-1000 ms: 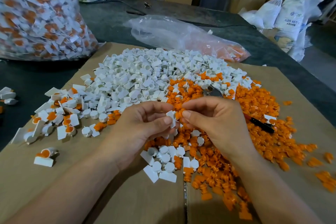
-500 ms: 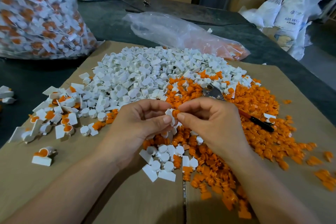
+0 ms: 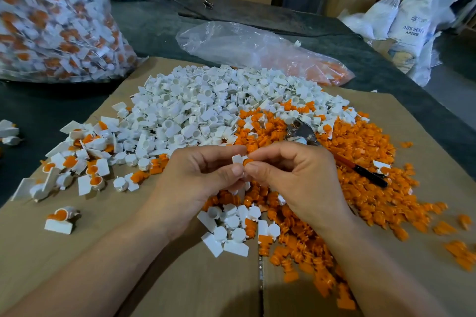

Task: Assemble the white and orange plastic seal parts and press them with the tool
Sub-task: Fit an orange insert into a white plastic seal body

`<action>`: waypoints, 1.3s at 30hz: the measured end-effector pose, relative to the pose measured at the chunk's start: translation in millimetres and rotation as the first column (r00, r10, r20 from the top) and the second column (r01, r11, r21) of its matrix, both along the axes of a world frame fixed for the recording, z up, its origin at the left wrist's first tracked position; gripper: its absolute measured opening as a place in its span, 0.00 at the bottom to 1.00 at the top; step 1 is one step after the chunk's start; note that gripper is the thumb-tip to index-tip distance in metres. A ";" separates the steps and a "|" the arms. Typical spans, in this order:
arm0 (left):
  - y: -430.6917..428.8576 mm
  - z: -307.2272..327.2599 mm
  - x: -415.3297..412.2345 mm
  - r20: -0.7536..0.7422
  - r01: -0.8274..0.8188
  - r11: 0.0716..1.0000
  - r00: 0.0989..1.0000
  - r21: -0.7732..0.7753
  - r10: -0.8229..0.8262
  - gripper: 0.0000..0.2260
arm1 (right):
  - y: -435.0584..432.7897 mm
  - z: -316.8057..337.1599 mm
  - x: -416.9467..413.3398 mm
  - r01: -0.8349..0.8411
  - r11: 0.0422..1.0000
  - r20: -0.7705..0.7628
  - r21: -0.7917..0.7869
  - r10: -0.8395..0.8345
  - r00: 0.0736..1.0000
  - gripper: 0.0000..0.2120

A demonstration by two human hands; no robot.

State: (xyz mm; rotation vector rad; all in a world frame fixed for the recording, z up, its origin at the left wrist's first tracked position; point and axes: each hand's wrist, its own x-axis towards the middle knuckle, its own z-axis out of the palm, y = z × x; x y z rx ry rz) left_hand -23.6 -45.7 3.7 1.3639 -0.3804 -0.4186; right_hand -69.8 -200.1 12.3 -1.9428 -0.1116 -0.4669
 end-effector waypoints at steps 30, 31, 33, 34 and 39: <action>0.6 3.8 1.4 -0.119 0.050 0.989 0.991 -0.136 -0.067 0.12 | -4.0 -4.8 4.3 0.031 0.978 0.231 -0.208 0.018 0.973 0.12; 0.6 3.8 1.1 -0.118 0.054 0.989 0.990 -0.134 -0.070 0.11 | -4.3 -5.4 4.6 0.031 0.978 0.234 -0.208 0.019 0.972 0.12; 0.4 4.0 0.5 -0.115 0.060 0.991 0.991 -0.122 -0.075 0.11 | -4.9 -5.9 4.5 0.029 0.981 0.233 -0.194 0.018 0.972 0.13; 0.1 4.1 0.3 -0.116 0.057 0.992 0.991 -0.116 -0.070 0.11 | -5.0 -5.9 4.5 0.025 0.982 0.234 -0.190 0.020 0.972 0.13; -1.8 4.3 0.7 -0.156 0.002 0.996 0.988 -0.089 -0.015 0.09 | -4.1 -6.5 5.0 0.023 0.967 0.237 -0.256 0.040 0.971 0.11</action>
